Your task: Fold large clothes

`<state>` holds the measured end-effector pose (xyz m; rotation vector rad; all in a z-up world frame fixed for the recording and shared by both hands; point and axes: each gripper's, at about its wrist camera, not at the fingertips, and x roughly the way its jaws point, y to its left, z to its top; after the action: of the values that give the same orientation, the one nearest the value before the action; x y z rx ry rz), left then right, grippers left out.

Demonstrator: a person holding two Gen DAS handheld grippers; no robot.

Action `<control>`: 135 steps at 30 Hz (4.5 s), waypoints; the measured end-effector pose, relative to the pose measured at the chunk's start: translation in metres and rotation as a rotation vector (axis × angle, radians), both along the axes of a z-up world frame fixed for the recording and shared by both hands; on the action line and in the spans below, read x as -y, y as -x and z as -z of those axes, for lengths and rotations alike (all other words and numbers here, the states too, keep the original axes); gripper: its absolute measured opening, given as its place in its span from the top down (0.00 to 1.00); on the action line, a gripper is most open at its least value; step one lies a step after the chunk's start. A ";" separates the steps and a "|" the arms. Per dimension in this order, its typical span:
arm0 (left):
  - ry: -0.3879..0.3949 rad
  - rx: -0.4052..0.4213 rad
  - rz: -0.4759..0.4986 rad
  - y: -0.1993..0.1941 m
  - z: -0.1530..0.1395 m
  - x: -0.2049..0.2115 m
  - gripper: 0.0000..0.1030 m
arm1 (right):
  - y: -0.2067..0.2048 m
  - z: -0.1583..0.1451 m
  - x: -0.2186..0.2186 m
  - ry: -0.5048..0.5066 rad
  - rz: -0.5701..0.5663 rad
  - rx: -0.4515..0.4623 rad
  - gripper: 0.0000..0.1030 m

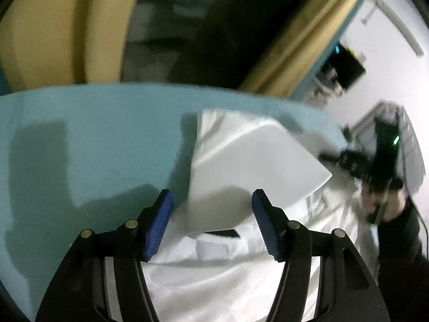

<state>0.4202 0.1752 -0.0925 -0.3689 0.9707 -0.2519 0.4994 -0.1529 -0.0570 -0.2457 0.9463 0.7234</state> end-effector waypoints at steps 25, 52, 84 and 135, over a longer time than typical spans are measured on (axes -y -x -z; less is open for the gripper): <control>-0.149 0.128 0.159 0.002 -0.012 0.021 0.84 | -0.043 0.023 0.041 -0.170 -0.155 -0.308 0.30; -0.465 0.423 0.173 0.071 -0.033 0.060 0.86 | 0.093 -0.005 -0.010 0.175 -0.222 0.496 0.80; -0.347 0.332 0.163 0.211 -0.033 0.048 0.56 | 0.224 -0.001 0.012 0.185 -0.370 0.354 0.46; -0.217 0.226 0.083 0.160 -0.013 0.066 0.53 | 0.170 -0.003 -0.004 0.001 -0.081 0.150 0.51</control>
<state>0.2604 0.1095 -0.0792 -0.0981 0.7816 -0.2552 0.3293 -0.1484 -0.0541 -0.3359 0.7981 0.7677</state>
